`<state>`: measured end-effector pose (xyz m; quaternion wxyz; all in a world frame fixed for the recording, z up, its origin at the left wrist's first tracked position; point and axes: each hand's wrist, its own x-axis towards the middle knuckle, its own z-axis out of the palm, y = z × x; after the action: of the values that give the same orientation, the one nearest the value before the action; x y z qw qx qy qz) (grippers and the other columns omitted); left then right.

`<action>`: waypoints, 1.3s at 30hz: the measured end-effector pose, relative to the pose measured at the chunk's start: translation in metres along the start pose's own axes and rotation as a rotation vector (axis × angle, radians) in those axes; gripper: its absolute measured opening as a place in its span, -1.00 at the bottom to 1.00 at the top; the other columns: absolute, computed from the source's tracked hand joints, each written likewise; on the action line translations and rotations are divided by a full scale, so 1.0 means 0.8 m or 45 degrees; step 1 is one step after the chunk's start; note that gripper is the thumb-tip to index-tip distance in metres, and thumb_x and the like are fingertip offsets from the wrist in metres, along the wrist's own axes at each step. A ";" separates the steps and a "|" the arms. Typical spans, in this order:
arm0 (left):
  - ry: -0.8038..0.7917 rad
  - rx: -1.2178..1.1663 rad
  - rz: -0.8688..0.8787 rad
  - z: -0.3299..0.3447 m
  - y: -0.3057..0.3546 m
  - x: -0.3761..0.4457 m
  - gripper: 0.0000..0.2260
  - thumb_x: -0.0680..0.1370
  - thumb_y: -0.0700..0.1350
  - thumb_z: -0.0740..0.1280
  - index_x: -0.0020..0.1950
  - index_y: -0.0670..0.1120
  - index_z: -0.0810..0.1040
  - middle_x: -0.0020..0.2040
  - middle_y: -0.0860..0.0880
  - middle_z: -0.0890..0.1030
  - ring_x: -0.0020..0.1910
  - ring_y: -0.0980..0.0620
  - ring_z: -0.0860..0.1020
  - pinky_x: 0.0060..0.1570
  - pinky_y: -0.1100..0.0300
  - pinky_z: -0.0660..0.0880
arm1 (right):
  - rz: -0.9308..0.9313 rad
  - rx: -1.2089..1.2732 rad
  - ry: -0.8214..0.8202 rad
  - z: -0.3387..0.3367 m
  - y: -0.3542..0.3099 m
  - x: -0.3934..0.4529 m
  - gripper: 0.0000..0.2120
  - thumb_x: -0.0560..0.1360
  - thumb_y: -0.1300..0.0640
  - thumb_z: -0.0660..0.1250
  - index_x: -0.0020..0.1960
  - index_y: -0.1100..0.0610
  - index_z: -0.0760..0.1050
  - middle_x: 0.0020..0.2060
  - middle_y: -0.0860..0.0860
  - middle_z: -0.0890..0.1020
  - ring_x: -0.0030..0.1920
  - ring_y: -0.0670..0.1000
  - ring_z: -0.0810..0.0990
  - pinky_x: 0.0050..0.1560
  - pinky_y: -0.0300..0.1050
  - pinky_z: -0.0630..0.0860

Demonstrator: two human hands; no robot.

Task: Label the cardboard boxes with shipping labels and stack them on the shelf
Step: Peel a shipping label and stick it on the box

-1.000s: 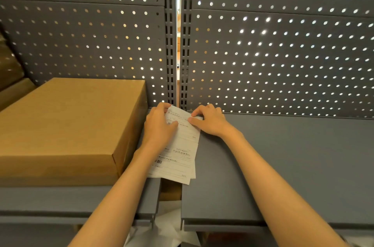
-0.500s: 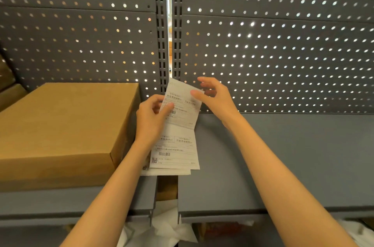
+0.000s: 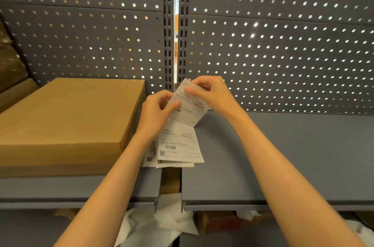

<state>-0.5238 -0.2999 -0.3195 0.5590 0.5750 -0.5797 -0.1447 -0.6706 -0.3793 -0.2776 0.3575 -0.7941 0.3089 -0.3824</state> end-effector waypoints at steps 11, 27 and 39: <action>0.167 -0.082 0.105 0.002 0.022 0.006 -0.90 0.52 -0.14 0.36 0.02 -0.08 0.59 -0.09 0.04 0.64 -0.10 0.14 0.60 -0.09 0.31 0.52 | -0.045 -0.024 0.022 0.006 -0.003 -0.006 -0.90 0.42 0.08 0.46 -0.16 0.12 0.68 -0.26 -0.02 0.69 -0.20 -0.07 0.63 -0.13 -0.19 0.51; 0.183 -0.044 0.098 -0.002 0.018 0.014 -0.96 0.50 -0.17 0.37 -0.06 -0.08 0.60 -0.15 0.04 0.65 -0.13 0.11 0.62 -0.06 0.22 0.54 | -0.124 -0.063 -0.100 0.006 -0.003 -0.001 -0.89 0.44 0.07 0.44 -0.06 0.07 0.66 -0.17 -0.05 0.69 -0.10 -0.12 0.63 -0.04 -0.29 0.52; 0.164 -0.032 0.111 -0.005 0.018 0.016 -0.96 0.51 -0.17 0.37 -0.06 -0.08 0.60 -0.16 0.00 0.66 -0.13 0.04 0.62 -0.04 0.06 0.57 | -0.072 -0.189 -0.077 0.010 -0.008 0.001 -0.89 0.43 0.04 0.44 -0.16 0.07 0.67 -0.28 -0.04 0.67 -0.24 -0.16 0.53 -0.23 -0.42 0.39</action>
<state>-0.5240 -0.3039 -0.3004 0.6079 0.5503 -0.5652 -0.0902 -0.6622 -0.3738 -0.2761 0.2958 -0.8380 0.3029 -0.3443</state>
